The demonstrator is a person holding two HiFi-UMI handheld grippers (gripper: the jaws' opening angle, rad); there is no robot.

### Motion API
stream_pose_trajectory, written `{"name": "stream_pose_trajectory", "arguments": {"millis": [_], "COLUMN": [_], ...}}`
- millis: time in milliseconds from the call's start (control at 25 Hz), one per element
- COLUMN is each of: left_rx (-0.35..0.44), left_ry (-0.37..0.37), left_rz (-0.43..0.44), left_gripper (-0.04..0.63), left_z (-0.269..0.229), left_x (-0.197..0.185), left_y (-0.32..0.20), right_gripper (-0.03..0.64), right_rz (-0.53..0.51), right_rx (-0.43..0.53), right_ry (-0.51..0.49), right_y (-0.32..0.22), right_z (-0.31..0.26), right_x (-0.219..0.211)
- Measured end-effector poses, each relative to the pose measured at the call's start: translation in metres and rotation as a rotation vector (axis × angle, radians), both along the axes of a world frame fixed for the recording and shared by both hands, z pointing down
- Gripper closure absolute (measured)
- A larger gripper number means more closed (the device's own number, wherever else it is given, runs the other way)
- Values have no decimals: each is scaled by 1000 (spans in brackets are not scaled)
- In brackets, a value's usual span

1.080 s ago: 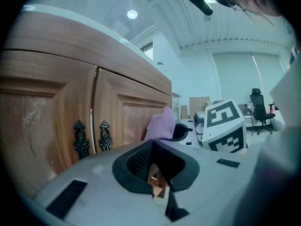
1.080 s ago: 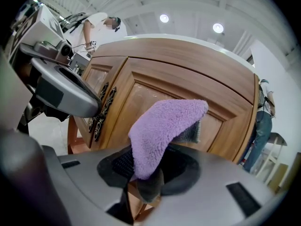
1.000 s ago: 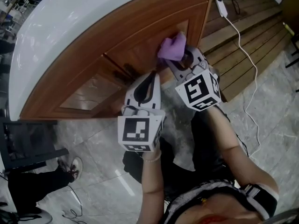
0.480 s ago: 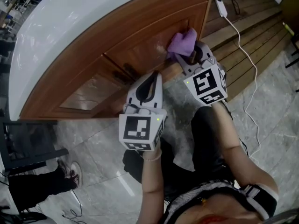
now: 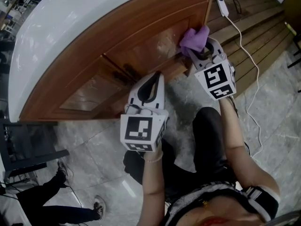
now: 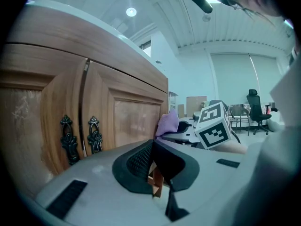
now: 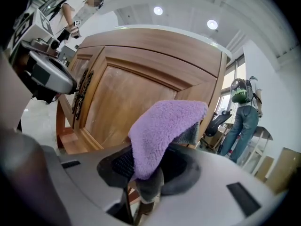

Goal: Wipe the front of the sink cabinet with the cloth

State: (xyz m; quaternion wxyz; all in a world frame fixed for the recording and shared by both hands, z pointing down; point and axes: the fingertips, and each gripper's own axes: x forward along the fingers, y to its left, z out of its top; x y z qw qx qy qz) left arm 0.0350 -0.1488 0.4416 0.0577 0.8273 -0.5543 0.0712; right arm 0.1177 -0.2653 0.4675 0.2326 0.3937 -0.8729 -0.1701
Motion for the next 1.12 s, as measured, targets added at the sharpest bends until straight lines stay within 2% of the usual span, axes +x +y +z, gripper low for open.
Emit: {"name": "stream_pose_trajectory", "arguments": {"millis": [400,800,1000,1120], "left_rx": [-8,-12,-20,-18], "left_ry": [2,-30,-51,-44], "left_rz": [-11,-8,-36,-66], "left_gripper": [595,595,595,595], "left_z": [0,4,4,2], "left_x": [-8,-3,-9,-19], "left_y": [3,5,8,9], "right_gripper": [448,448,448,448], "right_rz": [48,67,65,6], "right_rx": [-8,-4,4,-48], "right_ry": [-12,-7,8,-67], "right_y": [-6,-6,2,18], "right_z": [3,4,11,14], "right_x": [14,14,10,-7]}}
